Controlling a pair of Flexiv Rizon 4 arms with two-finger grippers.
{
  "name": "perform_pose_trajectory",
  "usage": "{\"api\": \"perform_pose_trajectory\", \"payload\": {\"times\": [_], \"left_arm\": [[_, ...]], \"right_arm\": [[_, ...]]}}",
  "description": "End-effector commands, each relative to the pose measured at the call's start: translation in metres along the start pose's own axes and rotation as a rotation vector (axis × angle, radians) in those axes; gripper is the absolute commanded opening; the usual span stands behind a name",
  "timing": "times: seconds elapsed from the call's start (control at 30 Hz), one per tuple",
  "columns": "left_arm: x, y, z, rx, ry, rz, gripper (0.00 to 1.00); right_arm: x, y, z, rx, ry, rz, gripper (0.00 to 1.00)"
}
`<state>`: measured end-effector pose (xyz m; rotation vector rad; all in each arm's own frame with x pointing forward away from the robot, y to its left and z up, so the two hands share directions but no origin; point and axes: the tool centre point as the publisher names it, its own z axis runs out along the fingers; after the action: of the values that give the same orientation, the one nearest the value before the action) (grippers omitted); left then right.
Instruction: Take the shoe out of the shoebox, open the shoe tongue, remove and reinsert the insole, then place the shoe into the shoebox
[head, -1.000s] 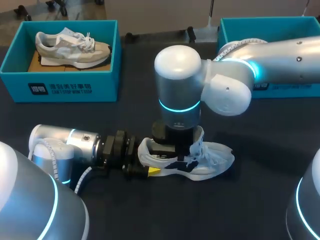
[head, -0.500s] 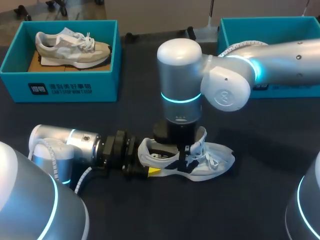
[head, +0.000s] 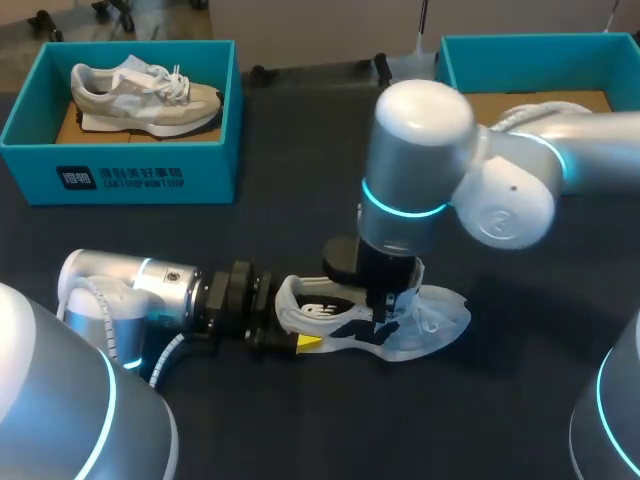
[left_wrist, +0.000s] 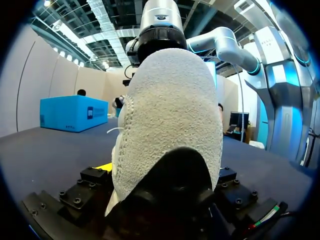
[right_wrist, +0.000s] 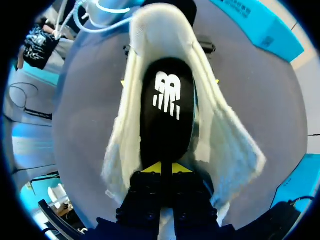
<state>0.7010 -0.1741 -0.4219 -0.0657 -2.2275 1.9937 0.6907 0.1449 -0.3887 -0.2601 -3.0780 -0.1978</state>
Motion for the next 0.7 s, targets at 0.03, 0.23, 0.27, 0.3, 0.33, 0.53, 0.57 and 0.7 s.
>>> {"api": "perform_pose_trajectory", "payload": {"times": [0.03, 0.23, 0.27, 0.3, 0.33, 0.53, 0.57, 0.7], "left_arm": [[-0.002, 0.002, 0.000, 0.000, -0.003, -0.001, 0.00], [-0.002, 0.002, 0.000, 0.000, -0.003, -0.001, 0.00], [-0.002, 0.002, 0.000, 0.000, -0.003, -0.001, 0.00], [-0.002, 0.002, 0.000, 0.000, -0.003, -0.001, 0.00], [-0.002, 0.002, 0.000, 0.000, -0.003, -0.001, 0.00], [-0.002, 0.002, 0.000, 0.000, -0.003, -0.001, 0.00], [-0.002, 0.002, 0.000, 0.000, -0.003, -0.001, 0.00], [-0.002, 0.002, 0.000, 0.000, -0.003, -0.001, 0.00]], "right_arm": [[0.002, -0.014, -0.014, -0.157, -0.007, -0.011, 0.00], [-0.001, -0.012, -0.016, -0.260, -0.001, -0.040, 0.00], [-0.001, -0.011, -0.017, -0.273, -0.003, -0.048, 0.00], [-0.002, -0.010, -0.018, -0.286, -0.005, -0.052, 0.00], [-0.002, -0.008, -0.019, -0.288, -0.007, -0.055, 0.00], [-0.005, -0.004, -0.030, -0.383, -0.041, -0.096, 0.00], [-0.005, -0.004, -0.031, -0.404, -0.043, -0.101, 0.00], [-0.007, -0.005, -0.036, -0.457, -0.050, -0.125, 0.00]]}}
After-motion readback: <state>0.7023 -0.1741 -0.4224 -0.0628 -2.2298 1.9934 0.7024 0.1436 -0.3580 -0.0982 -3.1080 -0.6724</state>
